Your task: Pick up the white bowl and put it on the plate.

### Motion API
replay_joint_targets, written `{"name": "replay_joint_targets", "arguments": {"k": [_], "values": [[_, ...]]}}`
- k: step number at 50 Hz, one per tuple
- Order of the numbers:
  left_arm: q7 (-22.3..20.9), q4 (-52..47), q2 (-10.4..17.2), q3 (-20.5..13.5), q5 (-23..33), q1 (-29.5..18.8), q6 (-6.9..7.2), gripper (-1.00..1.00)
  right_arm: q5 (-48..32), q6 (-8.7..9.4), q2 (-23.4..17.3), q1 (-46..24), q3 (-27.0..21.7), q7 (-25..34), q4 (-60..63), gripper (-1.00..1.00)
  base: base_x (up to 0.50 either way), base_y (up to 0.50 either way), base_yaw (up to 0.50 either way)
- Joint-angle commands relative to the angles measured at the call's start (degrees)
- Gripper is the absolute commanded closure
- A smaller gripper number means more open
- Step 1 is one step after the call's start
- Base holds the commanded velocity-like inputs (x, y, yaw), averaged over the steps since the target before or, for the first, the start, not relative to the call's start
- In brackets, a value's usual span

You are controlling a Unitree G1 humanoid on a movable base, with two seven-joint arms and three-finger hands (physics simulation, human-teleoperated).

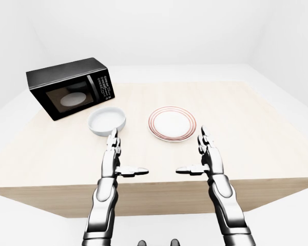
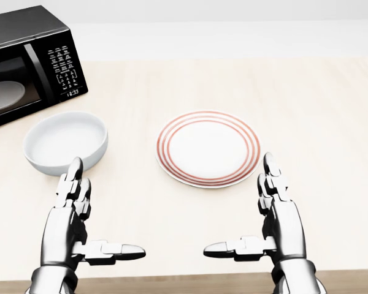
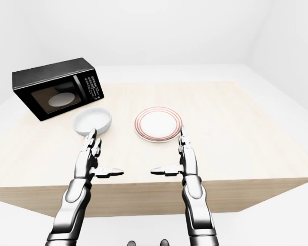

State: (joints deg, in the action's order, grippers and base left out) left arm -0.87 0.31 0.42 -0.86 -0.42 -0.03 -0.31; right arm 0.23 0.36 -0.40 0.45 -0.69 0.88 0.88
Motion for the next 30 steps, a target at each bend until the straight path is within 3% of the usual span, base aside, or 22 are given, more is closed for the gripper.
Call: {"name": "replay_joint_targets", "arguments": {"k": [1,7,11,15,18,21,25,28,30], "values": [[-1.4,1.1,0.7,-1.3,-0.5,0.0,-1.26,-1.00,-0.2,0.41,-0.5,1.1,-0.7,1.4,1.8,-1.00,0.00,0.00,0.00],[-1.4,-0.1,0.7,-1.2,-0.4,0.3,-0.54,-1.00,-0.7,0.22,-0.5,1.2,-0.6,1.5,1.3,-1.00,0.00,0.00,0.00],[-1.5,0.7,0.7,-1.2,-0.4,0.1,-1.23,-1.00,-1.5,-0.16,-0.4,1.2,-0.4,1.3,0.9,-1.00,0.00,0.08,0.00],[-1.5,1.1,0.7,-1.2,-0.3,0.1,-1.68,-1.00,-1.9,-0.49,-0.4,1.4,-0.1,1.3,0.8,-1.00,0.00,0.45,0.00],[-1.5,0.4,0.7,-1.2,-0.3,0.2,-1.22,-1.00,-2.1,-0.73,-0.3,1.2,0.0,1.3,0.3,-1.00,0.00,0.50,0.00],[-1.6,0.9,0.7,-1.2,-0.3,0.1,-1.60,-1.00,-2.2,-0.80,-0.3,1.2,0.1,1.3,0.2,-1.00,0.00,0.50,0.00],[-1.6,-0.2,0.7,-1.2,-0.3,0.4,-0.83,-1.00,-2.2,-1.20,-0.3,1.0,0.1,1.4,-0.5,-1.00,0.00,0.50,0.00],[-1.6,0.7,0.7,-1.2,-0.2,0.2,-1.56,-1.00,-2.2,-1.61,-0.3,1.1,0.1,1.5,-1.0,-1.00,0.00,0.50,0.00],[-1.6,0.1,0.7,-1.1,-0.2,0.4,-1.10,-1.00,-2.3,-1.38,-0.3,1.1,0.2,1.5,-0.7,-1.00,0.00,0.50,0.00]]}}
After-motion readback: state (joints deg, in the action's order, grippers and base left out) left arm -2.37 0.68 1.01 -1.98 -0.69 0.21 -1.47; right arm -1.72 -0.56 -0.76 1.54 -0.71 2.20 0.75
